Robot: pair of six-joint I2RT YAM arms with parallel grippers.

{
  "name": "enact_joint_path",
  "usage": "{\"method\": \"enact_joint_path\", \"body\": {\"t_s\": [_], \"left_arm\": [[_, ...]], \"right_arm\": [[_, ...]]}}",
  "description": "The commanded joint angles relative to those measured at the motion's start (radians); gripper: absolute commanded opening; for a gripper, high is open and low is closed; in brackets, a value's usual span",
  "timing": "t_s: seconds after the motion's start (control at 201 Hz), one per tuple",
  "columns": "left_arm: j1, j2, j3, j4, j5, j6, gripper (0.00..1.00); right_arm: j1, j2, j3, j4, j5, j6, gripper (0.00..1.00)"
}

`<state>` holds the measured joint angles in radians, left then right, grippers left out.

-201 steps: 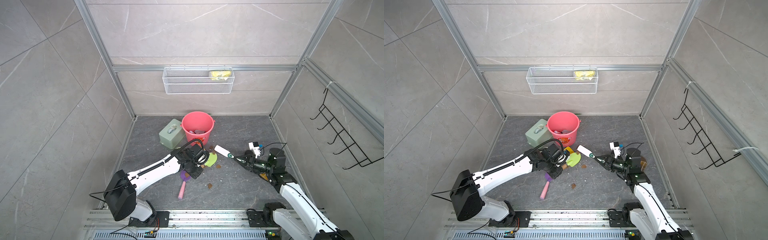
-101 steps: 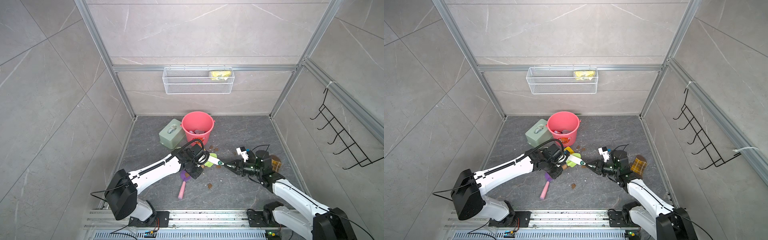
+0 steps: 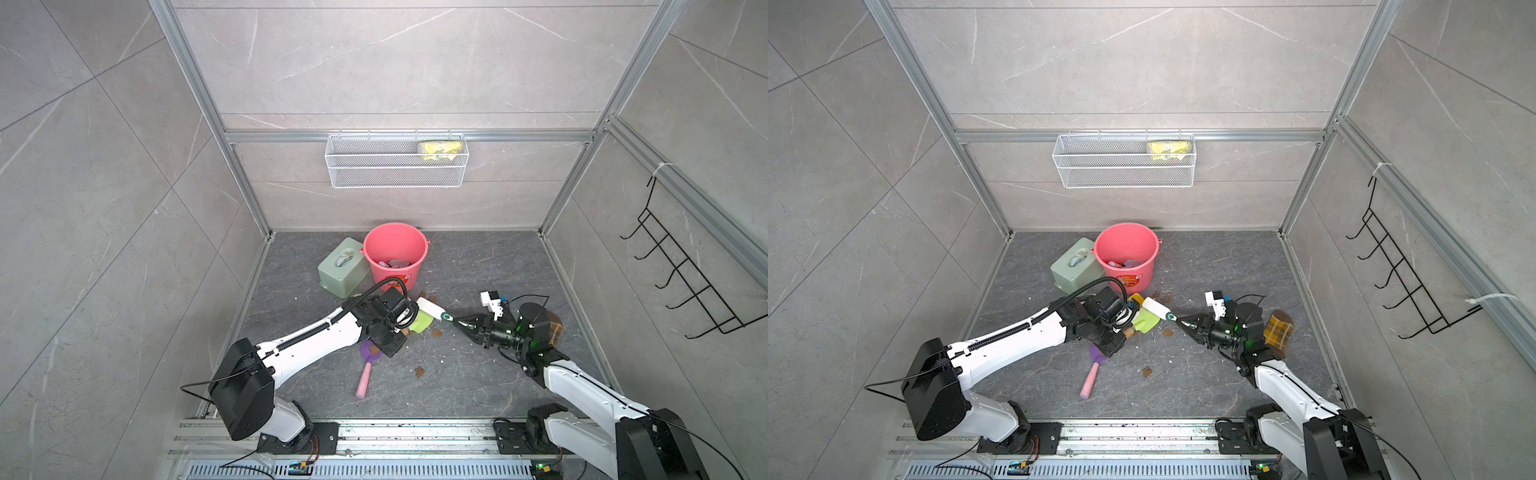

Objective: Brush the soil off the hand trowel and place it into the bucket
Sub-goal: Brush off the soil from the hand trowel.

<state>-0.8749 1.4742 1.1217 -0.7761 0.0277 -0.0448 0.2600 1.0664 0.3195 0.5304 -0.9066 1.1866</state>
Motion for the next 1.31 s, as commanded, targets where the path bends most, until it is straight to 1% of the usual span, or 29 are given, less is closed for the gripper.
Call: {"method": "enact_joint_path", "body": {"t_s": [0.0,0.085,0.199,0.269,0.329,0.433,0.528,0.637,0.702,0.781,0.841,0.911,1.0,1.055,1.16,1.254,1.304], "left_arm": [[0.002,-0.002,0.041,0.031,0.01,0.016,0.0],[0.002,-0.002,0.046,0.028,0.009,0.013,0.0],[0.002,-0.01,0.046,0.029,0.009,0.004,0.0],[0.001,-0.019,0.041,0.027,0.008,-0.004,0.0],[0.004,-0.027,0.037,0.025,0.007,-0.01,0.0],[0.022,-0.039,0.029,0.016,0.009,-0.021,0.0],[0.042,-0.047,0.024,0.01,0.012,-0.032,0.0],[0.06,-0.048,0.023,0.011,0.013,-0.041,0.0],[0.063,-0.044,0.025,0.016,0.014,-0.04,0.0],[0.065,-0.039,0.032,0.024,0.023,-0.04,0.0],[0.065,-0.037,0.036,0.031,0.032,-0.041,0.0],[0.065,-0.039,0.036,0.038,0.042,-0.043,0.0],[0.065,-0.044,0.035,0.041,0.053,-0.045,0.0],[0.065,-0.052,0.031,0.044,0.059,-0.043,0.0],[0.065,-0.072,0.02,0.044,0.064,-0.043,0.0],[0.066,-0.086,0.013,0.038,0.063,-0.043,0.0],[0.068,-0.085,0.015,0.025,0.068,-0.043,0.0]], "right_arm": [[0.059,0.034,-0.017,0.121,0.042,0.044,0.0],[0.074,0.077,-0.022,0.165,0.043,0.051,0.0],[0.07,0.116,-0.015,0.138,0.039,0.01,0.0],[0.024,0.122,-0.003,0.12,0.015,-0.007,0.0],[-0.037,0.112,0.006,0.106,-0.014,-0.016,0.0],[-0.132,0.061,0.051,-0.035,-0.051,-0.09,0.0],[-0.153,0.003,0.087,-0.107,-0.057,-0.124,0.0],[-0.126,-0.058,0.101,-0.128,-0.054,-0.11,0.0],[-0.082,-0.076,0.099,-0.135,-0.043,-0.101,0.0],[-0.006,-0.085,0.086,-0.147,0.006,-0.101,0.0],[0.044,-0.07,0.076,-0.136,0.037,-0.101,0.0],[0.085,-0.033,0.056,-0.072,0.058,-0.078,0.0],[0.094,0.023,0.033,0.007,0.061,-0.056,0.0],[0.093,0.043,0.036,0.007,0.061,-0.067,0.0],[0.044,0.056,0.054,-0.033,0.041,-0.104,0.0],[-0.068,0.047,0.066,-0.048,-0.012,-0.11,0.0],[-0.115,0.031,0.082,-0.091,-0.034,-0.132,0.0]]}}
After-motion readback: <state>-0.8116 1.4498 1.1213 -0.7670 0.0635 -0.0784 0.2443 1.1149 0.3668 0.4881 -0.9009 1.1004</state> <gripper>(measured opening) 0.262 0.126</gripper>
